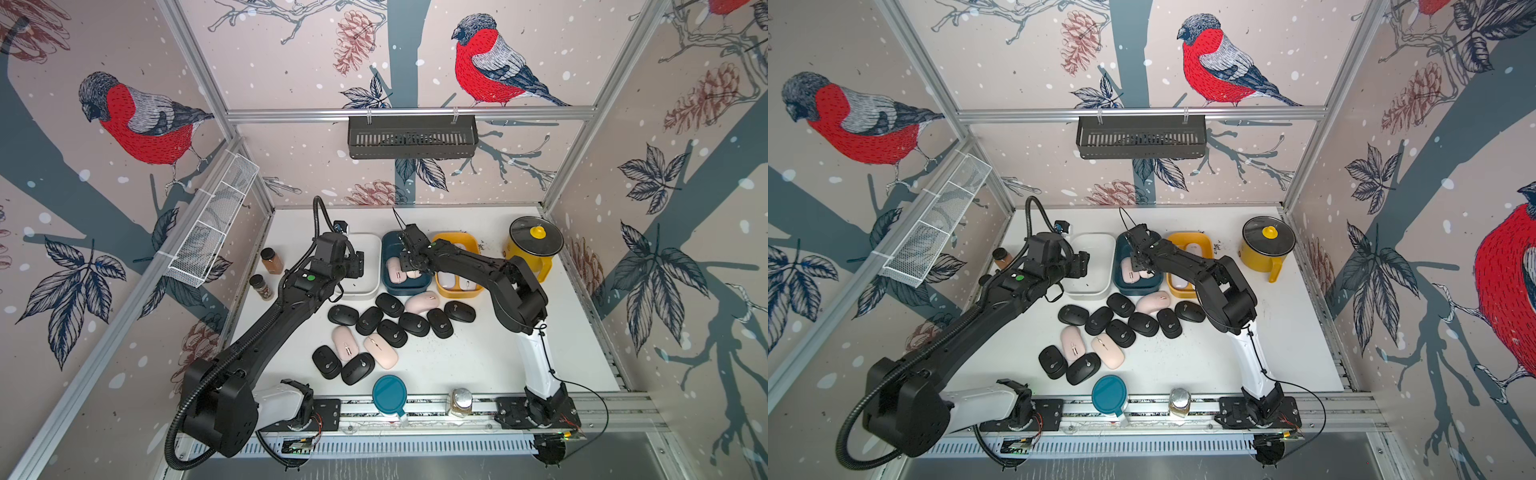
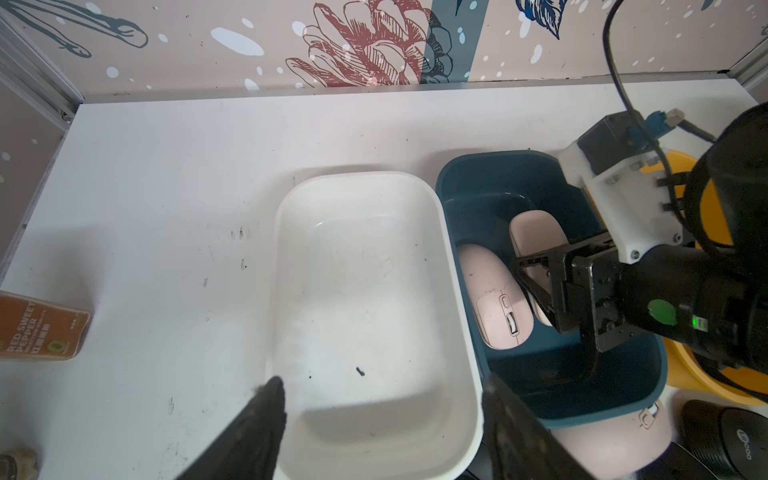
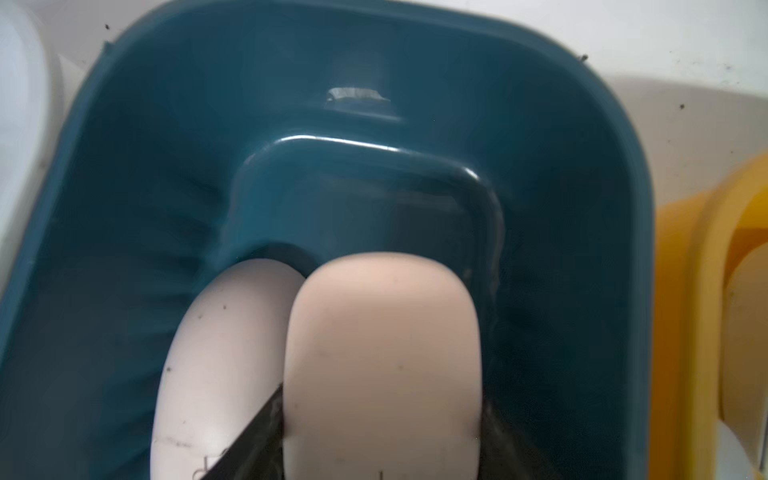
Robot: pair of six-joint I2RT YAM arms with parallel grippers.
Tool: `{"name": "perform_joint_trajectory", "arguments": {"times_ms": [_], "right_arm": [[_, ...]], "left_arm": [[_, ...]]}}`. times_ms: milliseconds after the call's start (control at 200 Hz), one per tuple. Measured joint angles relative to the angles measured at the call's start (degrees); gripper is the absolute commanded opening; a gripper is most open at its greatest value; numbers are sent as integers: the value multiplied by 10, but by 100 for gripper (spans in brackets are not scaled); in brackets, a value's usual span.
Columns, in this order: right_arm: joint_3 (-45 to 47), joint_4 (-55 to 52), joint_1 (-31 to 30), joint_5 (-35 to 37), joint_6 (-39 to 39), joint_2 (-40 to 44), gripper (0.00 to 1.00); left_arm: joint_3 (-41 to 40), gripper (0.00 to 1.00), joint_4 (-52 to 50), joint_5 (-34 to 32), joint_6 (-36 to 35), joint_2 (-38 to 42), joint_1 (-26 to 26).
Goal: Place the mice by color into the storage box
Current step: Place the mouse in the storage box, then pick up the mouse from the center of the board.
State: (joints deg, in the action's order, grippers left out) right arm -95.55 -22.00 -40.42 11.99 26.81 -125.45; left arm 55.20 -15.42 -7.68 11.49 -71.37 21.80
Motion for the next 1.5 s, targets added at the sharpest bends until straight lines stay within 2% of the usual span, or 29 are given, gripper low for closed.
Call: {"name": "perform_joint_trajectory", "arguments": {"times_ms": [320,555,786,916,1116,1326,1496], "right_arm": [[0,-2,0,-3,5,0,70],[-6,-11,-6,-9,15,7,71],[-6,0,-23,-10,7,82,72],[36,28,-25,-18,1,133,72],[165,87,-19,-47,-2,236,73],[308,150,32,-80,0,336,73],[368,174,53,-112,1,374,73]], "left_arm": [[0,74,0,0,-3,4,0],[0,74,0,-1,-3,6,0],[8,74,-7,-14,6,9,7],[31,73,-32,-26,24,10,24],[26,73,-80,-47,103,34,66],[-58,72,-134,-64,229,76,100],[-116,72,-176,-74,322,100,113]]}}
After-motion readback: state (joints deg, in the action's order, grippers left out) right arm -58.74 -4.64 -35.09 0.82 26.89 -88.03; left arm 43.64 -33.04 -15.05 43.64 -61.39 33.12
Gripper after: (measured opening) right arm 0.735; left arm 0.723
